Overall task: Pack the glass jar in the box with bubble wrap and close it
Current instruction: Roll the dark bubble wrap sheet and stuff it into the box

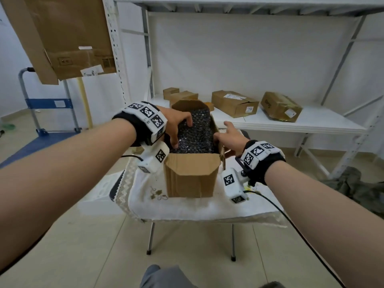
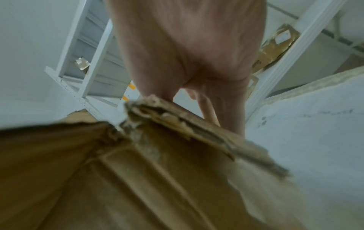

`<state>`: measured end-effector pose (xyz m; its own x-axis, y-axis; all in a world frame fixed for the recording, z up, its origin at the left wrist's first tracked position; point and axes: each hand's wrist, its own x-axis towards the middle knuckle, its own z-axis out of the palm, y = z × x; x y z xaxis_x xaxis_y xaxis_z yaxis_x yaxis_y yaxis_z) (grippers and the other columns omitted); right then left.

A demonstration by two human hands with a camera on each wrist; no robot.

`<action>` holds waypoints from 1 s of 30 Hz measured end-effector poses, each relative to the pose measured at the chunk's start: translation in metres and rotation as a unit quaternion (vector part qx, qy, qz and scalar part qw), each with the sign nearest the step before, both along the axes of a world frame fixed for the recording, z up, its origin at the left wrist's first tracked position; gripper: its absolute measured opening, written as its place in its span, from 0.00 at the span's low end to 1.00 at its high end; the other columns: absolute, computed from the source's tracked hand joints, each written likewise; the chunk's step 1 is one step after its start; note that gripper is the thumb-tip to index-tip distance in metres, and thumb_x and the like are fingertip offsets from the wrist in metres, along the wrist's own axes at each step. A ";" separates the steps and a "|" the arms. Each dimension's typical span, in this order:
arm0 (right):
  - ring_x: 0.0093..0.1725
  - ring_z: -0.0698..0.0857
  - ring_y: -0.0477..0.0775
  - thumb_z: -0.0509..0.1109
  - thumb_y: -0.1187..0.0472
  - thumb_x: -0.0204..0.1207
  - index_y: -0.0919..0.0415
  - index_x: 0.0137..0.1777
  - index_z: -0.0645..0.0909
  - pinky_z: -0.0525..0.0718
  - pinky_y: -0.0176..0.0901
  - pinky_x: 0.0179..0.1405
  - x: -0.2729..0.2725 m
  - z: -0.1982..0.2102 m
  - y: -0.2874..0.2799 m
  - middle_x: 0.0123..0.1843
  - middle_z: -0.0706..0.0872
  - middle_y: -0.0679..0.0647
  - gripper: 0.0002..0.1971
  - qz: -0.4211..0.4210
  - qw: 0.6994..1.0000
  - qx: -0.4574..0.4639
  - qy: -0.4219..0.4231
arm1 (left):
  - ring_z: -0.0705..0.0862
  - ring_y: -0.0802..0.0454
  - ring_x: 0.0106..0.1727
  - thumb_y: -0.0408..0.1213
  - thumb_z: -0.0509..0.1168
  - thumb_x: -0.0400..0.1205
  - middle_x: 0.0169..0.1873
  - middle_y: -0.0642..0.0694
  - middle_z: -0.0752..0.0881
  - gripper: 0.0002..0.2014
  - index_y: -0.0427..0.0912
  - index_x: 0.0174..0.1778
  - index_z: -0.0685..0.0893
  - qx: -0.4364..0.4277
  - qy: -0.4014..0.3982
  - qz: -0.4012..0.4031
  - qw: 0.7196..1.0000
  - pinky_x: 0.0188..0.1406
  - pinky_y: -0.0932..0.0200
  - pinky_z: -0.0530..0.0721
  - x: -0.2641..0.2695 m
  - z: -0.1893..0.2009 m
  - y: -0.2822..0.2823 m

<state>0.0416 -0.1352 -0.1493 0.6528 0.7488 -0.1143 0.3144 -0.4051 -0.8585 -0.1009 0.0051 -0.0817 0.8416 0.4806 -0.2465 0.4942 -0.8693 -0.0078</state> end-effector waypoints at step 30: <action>0.73 0.76 0.61 0.81 0.42 0.66 0.53 0.82 0.58 0.70 0.54 0.74 0.038 -0.035 -0.034 0.75 0.78 0.55 0.49 0.163 0.860 -0.284 -0.392 | 0.76 0.41 0.66 0.56 0.85 0.54 0.67 0.45 0.67 0.56 0.41 0.75 0.67 0.029 0.035 -0.085 0.995 0.67 0.43 0.79 0.076 -0.077 -0.042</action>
<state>0.0793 -0.1688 -0.1843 0.4620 0.8752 -0.1432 0.8825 -0.4697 -0.0235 -0.0249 -0.0366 -0.1585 0.8942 0.3468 -0.2831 0.3358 -0.9378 -0.0884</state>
